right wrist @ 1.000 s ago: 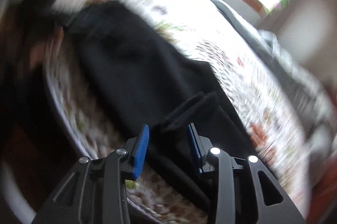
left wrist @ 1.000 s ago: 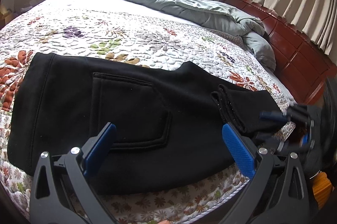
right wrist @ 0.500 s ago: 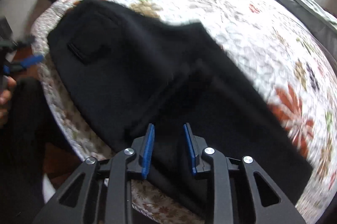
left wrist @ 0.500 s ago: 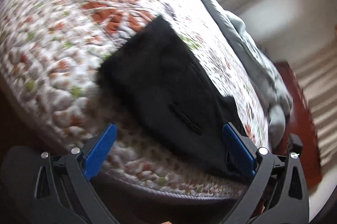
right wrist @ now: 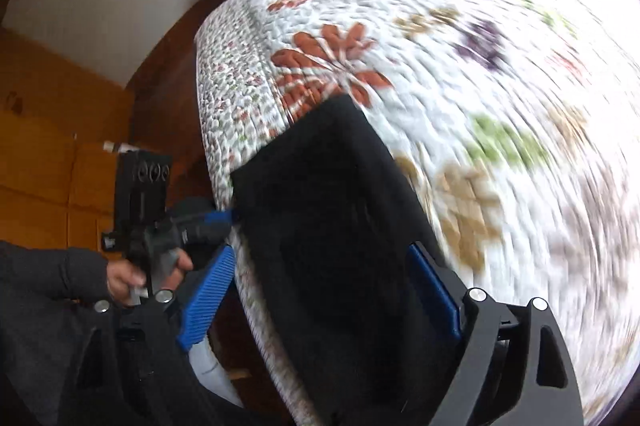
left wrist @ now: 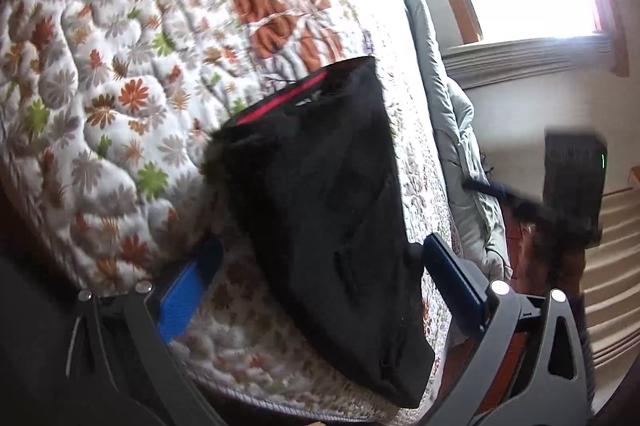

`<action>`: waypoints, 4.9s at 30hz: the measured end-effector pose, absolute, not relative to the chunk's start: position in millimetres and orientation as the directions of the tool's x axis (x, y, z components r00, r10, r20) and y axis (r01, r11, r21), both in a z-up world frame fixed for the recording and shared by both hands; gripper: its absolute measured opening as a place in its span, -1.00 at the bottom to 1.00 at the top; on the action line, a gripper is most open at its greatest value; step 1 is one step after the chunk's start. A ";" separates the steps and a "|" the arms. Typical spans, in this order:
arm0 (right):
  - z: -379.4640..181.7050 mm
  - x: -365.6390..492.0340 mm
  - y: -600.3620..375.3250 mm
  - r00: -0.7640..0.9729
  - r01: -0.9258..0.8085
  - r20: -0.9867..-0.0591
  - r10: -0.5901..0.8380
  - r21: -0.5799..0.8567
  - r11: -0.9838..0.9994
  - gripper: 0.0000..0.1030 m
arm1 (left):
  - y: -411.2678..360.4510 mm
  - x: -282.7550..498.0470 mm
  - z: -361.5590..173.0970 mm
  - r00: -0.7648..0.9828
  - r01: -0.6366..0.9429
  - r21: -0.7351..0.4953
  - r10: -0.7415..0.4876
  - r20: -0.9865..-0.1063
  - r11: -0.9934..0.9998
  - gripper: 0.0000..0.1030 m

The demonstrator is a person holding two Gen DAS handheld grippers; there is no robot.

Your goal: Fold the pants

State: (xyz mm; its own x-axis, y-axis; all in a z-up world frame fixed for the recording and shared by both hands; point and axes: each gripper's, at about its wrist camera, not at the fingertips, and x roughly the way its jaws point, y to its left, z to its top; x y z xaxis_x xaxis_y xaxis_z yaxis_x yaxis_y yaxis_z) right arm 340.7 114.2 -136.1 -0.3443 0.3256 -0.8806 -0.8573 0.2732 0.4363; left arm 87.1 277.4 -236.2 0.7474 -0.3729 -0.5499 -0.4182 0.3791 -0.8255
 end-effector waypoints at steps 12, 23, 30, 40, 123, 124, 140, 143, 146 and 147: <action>-227.9 353.4 221.4 -0.530 -0.840 -0.845 0.063 0.534 0.096 0.72 | 284.0 83.5 -242.8 0.768 -0.364 -0.857 -0.403 -0.498 0.366 0.94; -244.7 376.3 209.6 -0.622 -0.772 -0.778 0.088 0.628 0.100 -0.40 | 283.3 95.8 -233.0 0.751 -0.358 -0.830 -0.396 -0.528 0.428 0.95; -245.8 375.6 212.2 -0.612 -0.779 -0.786 0.084 0.618 0.108 -0.38 | 292.5 106.6 -231.9 0.767 -0.374 -0.832 -0.369 -0.526 0.410 0.92; -243.4 384.7 204.6 -0.611 -0.776 -0.786 0.097 0.618 0.124 -0.36 | 284.1 118.9 -223.5 0.709 -0.466 -0.735 -0.289 -0.643 0.493 0.01; 2.7 279.1 -208.2 0.262 -0.860 -0.941 0.212 -0.129 0.493 -0.43 | -79.5 134.6 -23.7 0.666 0.335 -0.359 -0.488 -0.564 0.871 -0.64; -0.6 279.4 -212.8 0.263 -0.859 -0.941 0.211 -0.128 0.496 -0.43 | -85.3 135.5 -27.1 0.662 0.342 -0.352 -0.490 -0.567 0.871 -0.64; -49.1 279.5 -277.8 0.269 -0.825 -0.941 0.205 -0.116 0.552 -0.46 | -154.9 144.7 -70.4 0.606 0.394 -0.304 -0.494 -0.624 0.868 -0.64; -62.5 279.5 -290.4 0.267 -0.816 -0.943 0.199 -0.111 0.568 -0.48 | -168.8 146.8 -83.5 0.590 0.402 -0.289 -0.488 -0.643 0.869 -0.64; -76.2 280.4 -301.0 0.261 -0.808 -0.945 0.197 -0.102 0.580 -0.49 | -179.9 150.1 -95.8 0.573 0.409 -0.279 -0.482 -0.662 0.869 -0.64; -80.3 280.8 -304.4 0.260 -0.805 -0.945 0.198 -0.099 0.584 -0.49 | -183.2 151.1 -99.4 0.569 0.410 -0.276 -0.481 -0.668 0.869 -0.64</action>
State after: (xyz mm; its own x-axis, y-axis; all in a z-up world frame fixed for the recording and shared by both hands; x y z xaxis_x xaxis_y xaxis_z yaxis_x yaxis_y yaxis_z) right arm 280.8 -304.4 -80.3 0.2596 0.1982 -0.9452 -0.8054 0.5845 -0.0987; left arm 151.1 -183.2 -99.4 0.5685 -0.4807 -0.6676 0.4103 0.8691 -0.2764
